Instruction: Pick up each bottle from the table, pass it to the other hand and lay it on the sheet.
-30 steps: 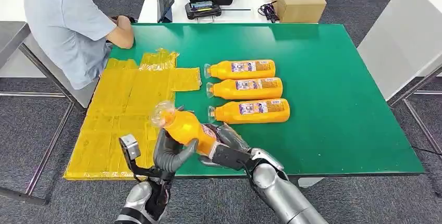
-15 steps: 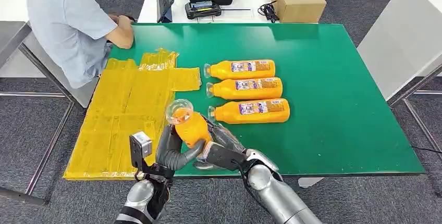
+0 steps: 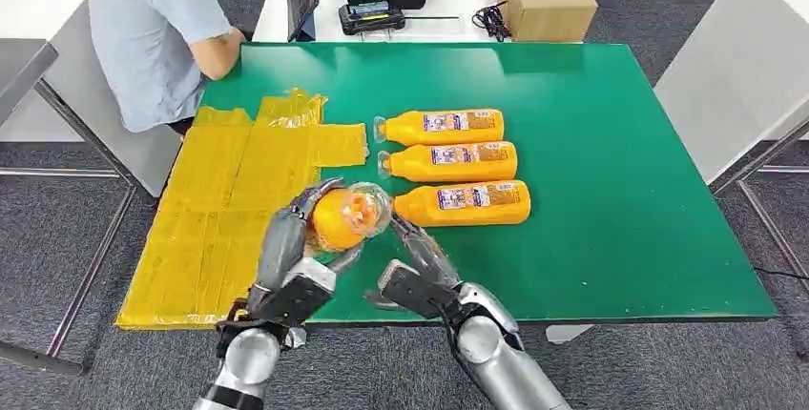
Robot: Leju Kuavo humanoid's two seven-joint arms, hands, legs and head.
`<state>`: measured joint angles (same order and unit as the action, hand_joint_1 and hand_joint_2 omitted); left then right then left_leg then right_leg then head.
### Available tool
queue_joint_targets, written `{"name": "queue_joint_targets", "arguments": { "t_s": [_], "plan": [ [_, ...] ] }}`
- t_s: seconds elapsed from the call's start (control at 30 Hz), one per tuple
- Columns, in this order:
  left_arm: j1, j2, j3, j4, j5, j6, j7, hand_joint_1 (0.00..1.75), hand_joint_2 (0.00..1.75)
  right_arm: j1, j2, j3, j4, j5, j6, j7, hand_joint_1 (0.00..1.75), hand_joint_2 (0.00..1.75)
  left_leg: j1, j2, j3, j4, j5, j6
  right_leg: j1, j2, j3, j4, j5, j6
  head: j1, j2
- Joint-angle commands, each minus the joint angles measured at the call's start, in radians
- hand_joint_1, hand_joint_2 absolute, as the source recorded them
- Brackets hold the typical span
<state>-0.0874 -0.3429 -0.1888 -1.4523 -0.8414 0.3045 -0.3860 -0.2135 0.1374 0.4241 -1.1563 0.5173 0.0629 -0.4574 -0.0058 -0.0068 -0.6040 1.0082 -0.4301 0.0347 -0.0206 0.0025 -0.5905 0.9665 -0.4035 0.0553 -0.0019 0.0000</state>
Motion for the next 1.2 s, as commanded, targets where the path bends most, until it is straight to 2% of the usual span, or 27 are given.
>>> {"name": "queue_joint_targets", "arguments": {
  "t_s": [0.03,0.2,0.27,0.43,0.7,1.03,1.1,1.13,1.17,1.2],
  "plan": [
    [-0.029,0.028,0.060,-0.033,-0.294,0.058,0.136,1.75,1.75,0.050,0.040,-0.117,-0.110,0.060,-0.037,0.001,0.00,1.75,0.001,0.001,0.003,0.000,-0.001,-0.002,0.001,0.000,0.003,0.000,-0.001,-0.003,0.000,0.000],
    [-0.069,0.056,0.119,0.055,-0.528,0.053,0.251,1.75,1.75,0.097,0.050,-0.144,-0.195,0.078,-0.044,-0.017,0.00,1.75,0.001,0.001,0.004,0.000,-0.001,-0.002,0.001,0.000,0.003,0.000,-0.001,-0.002,0.000,0.000],
    [-0.088,0.061,0.135,0.099,-0.535,0.066,0.249,1.75,1.75,0.104,0.051,-0.147,-0.198,0.078,-0.040,-0.023,0.00,1.75,0.001,0.000,0.004,-0.001,-0.001,-0.002,0.001,-0.001,0.004,-0.001,-0.001,-0.002,0.000,0.000],
    [-0.177,0.138,0.123,0.316,-0.647,0.097,0.264,1.75,1.75,0.098,0.058,-0.153,-0.158,0.051,-0.027,-0.058,0.00,1.75,0.001,-0.001,0.006,-0.002,-0.001,-0.003,0.002,-0.001,0.006,-0.002,-0.001,-0.003,0.000,0.000],
    [-0.268,0.223,0.081,0.577,-0.634,0.114,0.165,1.75,1.75,0.083,0.056,-0.143,-0.128,0.015,-0.021,-0.095,0.00,1.75,0.000,0.000,0.004,-0.002,0.001,-0.002,0.000,-0.001,0.003,-0.001,0.000,-0.002,0.000,0.000],
    [-0.293,0.252,0.067,0.711,-0.628,0.129,0.177,1.71,1.75,0.071,0.054,-0.139,-0.090,0.003,-0.021,-0.104,0.00,1.75,0.002,0.002,0.006,-0.001,-0.001,-0.003,0.002,0.001,0.005,-0.001,-0.001,-0.003,0.000,0.000],
    [-0.293,0.252,0.067,0.711,-0.628,0.129,0.177,1.40,1.75,0.071,0.054,-0.139,-0.090,0.003,-0.021,-0.104,0.00,1.75,0.002,0.001,0.005,-0.001,-0.001,-0.002,0.002,0.000,0.005,-0.001,-0.001,-0.003,0.000,0.000],
    [-0.299,0.252,0.062,0.730,-0.642,0.115,0.199,0.84,1.75,0.069,0.054,-0.137,-0.084,0.002,-0.020,-0.105,0.00,1.75,0.002,0.002,0.005,-0.001,-0.001,-0.002,0.002,0.000,0.004,-0.001,-0.001,-0.003,0.001,0.000],
    [-0.300,0.252,0.062,0.732,-0.643,0.114,0.202,0.84,1.75,0.069,0.055,-0.137,-0.083,0.001,-0.019,-0.106,0.00,1.75,0.001,0.001,0.004,-0.001,0.000,-0.002,0.001,0.000,0.004,-0.001,-0.001,-0.002,0.001,0.000],
    [-0.306,0.253,0.062,0.750,-0.653,0.103,0.218,0.40,1.75,0.066,0.055,-0.135,-0.074,-0.003,-0.017,-0.109,0.00,1.75,0.002,0.002,0.006,0.000,-0.001,-0.003,0.002,0.001,0.005,0.000,-0.001,-0.003,0.000,0.000]
  ]
}}
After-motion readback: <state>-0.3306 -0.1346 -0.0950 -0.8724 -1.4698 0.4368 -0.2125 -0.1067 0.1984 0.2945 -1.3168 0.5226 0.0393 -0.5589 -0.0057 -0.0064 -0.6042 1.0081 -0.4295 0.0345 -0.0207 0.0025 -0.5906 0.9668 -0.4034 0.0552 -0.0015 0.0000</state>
